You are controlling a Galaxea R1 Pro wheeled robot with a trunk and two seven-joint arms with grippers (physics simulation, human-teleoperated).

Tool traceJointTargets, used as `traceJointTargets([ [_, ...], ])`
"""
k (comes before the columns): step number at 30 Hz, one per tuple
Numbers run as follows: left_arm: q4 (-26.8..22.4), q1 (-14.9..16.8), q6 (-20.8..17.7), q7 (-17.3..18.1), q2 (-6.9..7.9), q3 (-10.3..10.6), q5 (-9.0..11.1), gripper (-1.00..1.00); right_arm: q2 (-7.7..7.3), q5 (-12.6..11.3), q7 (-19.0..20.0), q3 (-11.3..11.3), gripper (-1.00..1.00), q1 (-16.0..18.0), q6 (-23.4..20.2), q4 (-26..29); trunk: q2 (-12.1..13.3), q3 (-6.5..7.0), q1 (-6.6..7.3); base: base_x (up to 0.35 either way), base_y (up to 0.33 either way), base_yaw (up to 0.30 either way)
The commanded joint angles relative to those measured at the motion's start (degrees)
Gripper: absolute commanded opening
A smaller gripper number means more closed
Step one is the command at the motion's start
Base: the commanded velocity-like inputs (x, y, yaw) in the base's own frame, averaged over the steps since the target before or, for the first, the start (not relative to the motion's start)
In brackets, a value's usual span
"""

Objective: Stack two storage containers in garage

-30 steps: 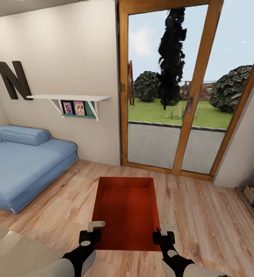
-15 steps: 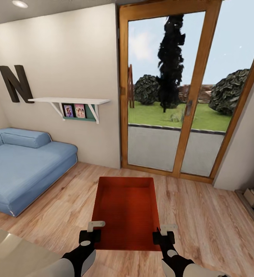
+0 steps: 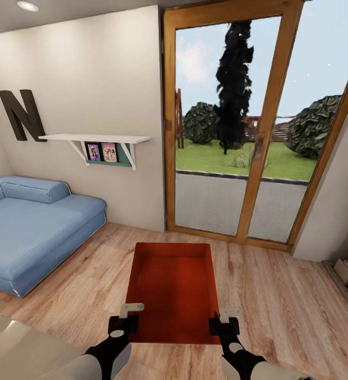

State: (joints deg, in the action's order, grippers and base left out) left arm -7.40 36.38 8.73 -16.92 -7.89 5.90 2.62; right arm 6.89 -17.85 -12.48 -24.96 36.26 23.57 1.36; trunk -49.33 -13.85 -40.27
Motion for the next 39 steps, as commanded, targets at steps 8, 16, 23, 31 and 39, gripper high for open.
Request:
traceJointTargets([
  [8, -0.22, 0.09, 0.49, -1.47, -0.02, -1.76, -0.70, -1.00, 0.14, -0.17, 0.00, 0.88, -1.00, 0.02, -0.11, -0.13, -0.06, -0.07, -0.01, -0.129, 0.000, 0.000],
  [16, -0.17, 0.09, 0.49, -1.49, -0.02, -1.77, -0.69, -1.00, 0.14, -0.20, 0.00, 0.88, -1.00, 0.00, -0.11, -0.13, -0.06, -0.07, -0.01, -0.337, 0.000, 0.000],
  [23, -0.23, 0.09, 0.49, -1.45, -0.02, -1.77, -0.69, -1.00, 0.13, -0.17, 0.00, 0.87, -1.00, 0.04, -0.11, -0.13, -0.06, -0.07, -0.01, -0.344, 0.000, 0.000],
  [31, -0.24, 0.09, 0.50, -1.45, -0.02, -1.77, -0.69, -1.00, 0.08, -0.17, 0.00, 0.88, -1.00, 0.01, -0.11, -0.13, -0.06, -0.07, -0.01, -0.332, 0.000, 0.000],
  [39, -0.24, 0.09, 0.43, -1.45, -0.02, -1.77, -0.69, -1.00, 0.14, -0.16, 0.00, 0.88, -1.00, -0.02, -0.11, -0.13, -0.06, 0.32, -0.01, -0.074, 0.000, 0.000],
])
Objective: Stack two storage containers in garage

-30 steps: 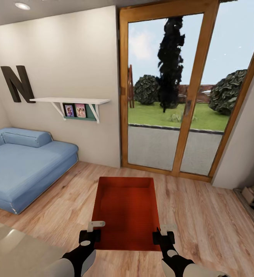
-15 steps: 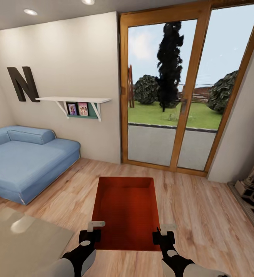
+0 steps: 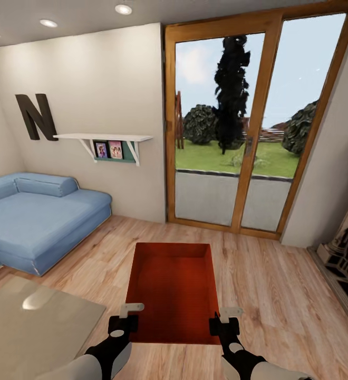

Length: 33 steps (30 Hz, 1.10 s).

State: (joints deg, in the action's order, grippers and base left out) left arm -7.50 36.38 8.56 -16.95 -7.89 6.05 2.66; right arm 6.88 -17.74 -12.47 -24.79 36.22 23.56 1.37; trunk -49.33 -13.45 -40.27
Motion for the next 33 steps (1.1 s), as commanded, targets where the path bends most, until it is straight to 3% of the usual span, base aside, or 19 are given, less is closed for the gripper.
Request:
traceJointTargets([
  [1, -0.15, 0.10, 0.60, -1.42, -0.02, -1.92, -0.73, -1.00, 0.15, -0.27, -0.01, 0.71, -1.00, 0.03, -0.10, -0.14, -0.06, 0.02, -0.01, -0.006, 0.000, 0.000],
  [33, -0.13, 0.10, 0.58, -1.34, -0.02, -1.92, -0.73, -1.00, 0.15, -0.27, -0.01, 0.71, -1.00, 0.06, -0.10, -0.14, -0.06, 2.94, -0.01, 0.000, 0.000, 0.000],
])
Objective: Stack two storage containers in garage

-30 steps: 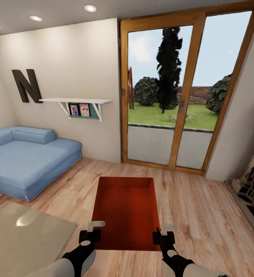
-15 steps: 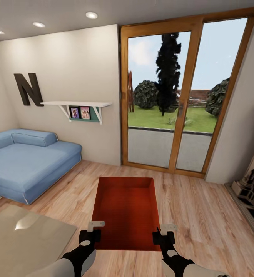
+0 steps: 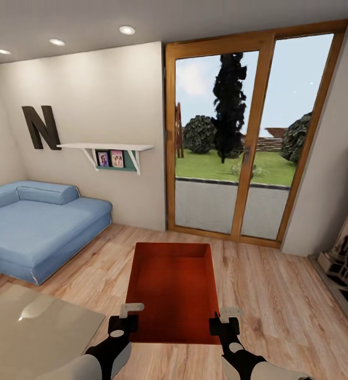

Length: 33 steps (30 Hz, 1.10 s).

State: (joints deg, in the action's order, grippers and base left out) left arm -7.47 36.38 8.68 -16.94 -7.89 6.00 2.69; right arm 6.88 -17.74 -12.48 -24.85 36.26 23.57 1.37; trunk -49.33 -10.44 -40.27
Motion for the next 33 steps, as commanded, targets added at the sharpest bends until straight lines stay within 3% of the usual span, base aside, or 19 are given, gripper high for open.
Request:
traceJointTargets([
  [1, -0.17, 0.10, 0.47, -1.34, -0.02, -1.87, -0.76, -1.00, 0.15, -0.28, 0.00, 0.77, -1.00, 0.03, -0.10, -0.14, -0.06, 0.01, -0.01, 0.000, 0.000, 0.000],
  [25, -0.17, 0.10, 0.47, -1.35, -0.02, -1.87, -0.76, -1.00, 0.09, -0.28, 0.00, 0.77, -1.00, 0.02, -0.10, -0.14, -0.06, 2.19, -0.01, 0.000, 0.000, 0.000],
  [33, -0.18, 0.10, 0.48, -1.37, -0.02, -1.87, -0.76, -1.00, 0.07, -0.28, 0.00, 0.77, -1.00, 0.01, -0.10, -0.14, -0.06, 2.31, -0.01, 0.000, 0.000, 0.000],
])
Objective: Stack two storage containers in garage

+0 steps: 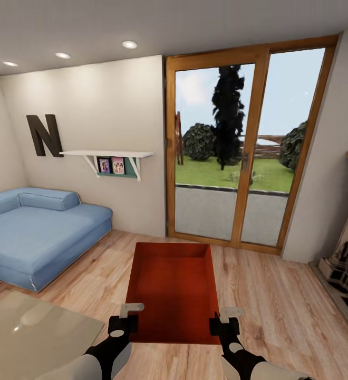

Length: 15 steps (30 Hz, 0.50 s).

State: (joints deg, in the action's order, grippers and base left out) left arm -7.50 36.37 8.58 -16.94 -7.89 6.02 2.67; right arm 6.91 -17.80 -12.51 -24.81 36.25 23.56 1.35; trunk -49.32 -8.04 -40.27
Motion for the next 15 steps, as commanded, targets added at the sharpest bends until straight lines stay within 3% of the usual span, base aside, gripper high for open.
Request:
traceJointTargets([
  [1, -0.15, 0.10, 0.62, -1.35, -0.02, -1.89, -0.74, -1.00, 0.04, -0.21, 0.02, 0.73, -1.00, 0.03, -0.09, -0.12, -0.07, -0.08, -0.01, 0.000, 0.000, 0.000],
  [8, -0.18, 0.10, 0.58, -1.26, 0.07, -1.91, -0.68, -1.00, 0.10, -0.21, 0.02, 0.73, -1.00, 0.02, -0.11, -0.12, -0.07, -0.08, -0.01, -0.018, 0.000, 0.000],
  [15, -0.14, 0.10, 0.60, -1.47, 0.00, -1.89, -0.73, -1.00, 0.07, -0.21, 0.02, 0.73, -1.00, 0.02, -0.09, -0.12, -0.07, -0.08, -0.01, -0.147, -0.046, 0.000],
])
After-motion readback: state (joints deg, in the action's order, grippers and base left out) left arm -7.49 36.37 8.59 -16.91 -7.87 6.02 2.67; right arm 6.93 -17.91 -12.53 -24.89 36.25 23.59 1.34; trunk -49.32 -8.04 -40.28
